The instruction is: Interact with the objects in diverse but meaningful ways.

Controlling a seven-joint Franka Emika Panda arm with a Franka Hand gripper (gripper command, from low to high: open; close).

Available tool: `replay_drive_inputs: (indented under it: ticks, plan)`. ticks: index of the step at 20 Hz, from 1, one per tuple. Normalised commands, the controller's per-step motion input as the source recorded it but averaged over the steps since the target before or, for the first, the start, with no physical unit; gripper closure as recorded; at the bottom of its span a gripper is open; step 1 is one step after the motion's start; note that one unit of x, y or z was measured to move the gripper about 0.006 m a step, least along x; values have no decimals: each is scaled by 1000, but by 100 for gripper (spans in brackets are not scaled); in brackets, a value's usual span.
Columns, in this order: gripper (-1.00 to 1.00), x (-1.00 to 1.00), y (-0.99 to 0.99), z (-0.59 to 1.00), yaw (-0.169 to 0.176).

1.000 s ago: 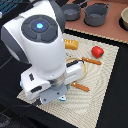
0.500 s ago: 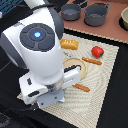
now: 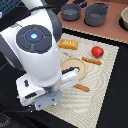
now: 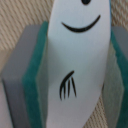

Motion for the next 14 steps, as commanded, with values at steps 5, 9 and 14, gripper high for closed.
replay_drive_inputs:
  ticks: [5, 9, 14]
  plan:
    - [100, 355, 601, 958, 17]
    - [100, 196, 803, 541, 63]
    - [100, 44, 864, 90, 48]
